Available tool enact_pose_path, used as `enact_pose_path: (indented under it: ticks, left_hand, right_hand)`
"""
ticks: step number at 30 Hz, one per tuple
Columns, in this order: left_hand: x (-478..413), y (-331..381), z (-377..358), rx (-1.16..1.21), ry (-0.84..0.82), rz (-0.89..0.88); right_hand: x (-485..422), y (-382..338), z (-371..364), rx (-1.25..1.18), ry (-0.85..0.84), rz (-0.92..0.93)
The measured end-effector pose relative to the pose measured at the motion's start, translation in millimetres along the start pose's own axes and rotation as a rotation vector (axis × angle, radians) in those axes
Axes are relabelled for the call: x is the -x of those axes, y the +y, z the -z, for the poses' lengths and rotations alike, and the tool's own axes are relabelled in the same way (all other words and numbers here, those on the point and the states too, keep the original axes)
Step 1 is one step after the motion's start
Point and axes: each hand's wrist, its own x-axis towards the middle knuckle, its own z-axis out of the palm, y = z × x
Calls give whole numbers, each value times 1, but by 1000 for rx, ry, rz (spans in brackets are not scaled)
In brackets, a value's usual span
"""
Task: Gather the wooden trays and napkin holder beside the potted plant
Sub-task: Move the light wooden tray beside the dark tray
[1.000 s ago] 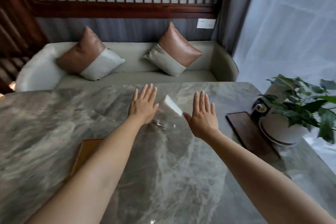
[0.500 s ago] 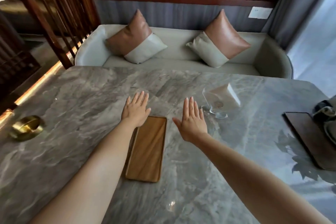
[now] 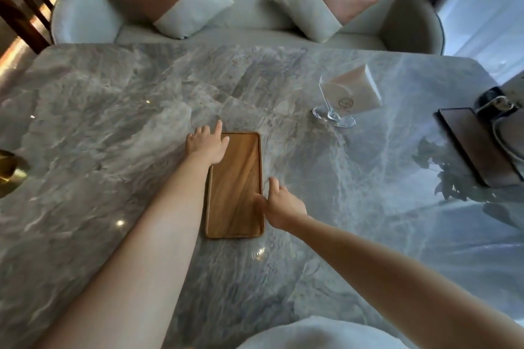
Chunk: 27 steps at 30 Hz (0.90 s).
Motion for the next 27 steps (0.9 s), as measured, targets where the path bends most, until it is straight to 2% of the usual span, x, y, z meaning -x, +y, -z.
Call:
enact_pose_path:
  ticks: [4,8,13,21,27]
  left_hand:
    - [-9,2,-5,23,-48,0]
    - [-16,4,-9,27,-96,8]
    - [-23,8,-13,41,-120,24]
    - [-22,2,-16,157,-137,96]
    - [-11,-3,-18,252,-111,208]
  right_hand:
    - [-3,5,-16,-137,-104,-136]
    - [-6,12,-27,-410,-173,-248]
    - [-6,18,-42,-665,-193,-362]
    - [-6,25,-43,-786,-133,-420]
    - [-4,40,-32,-765,-96,-392]
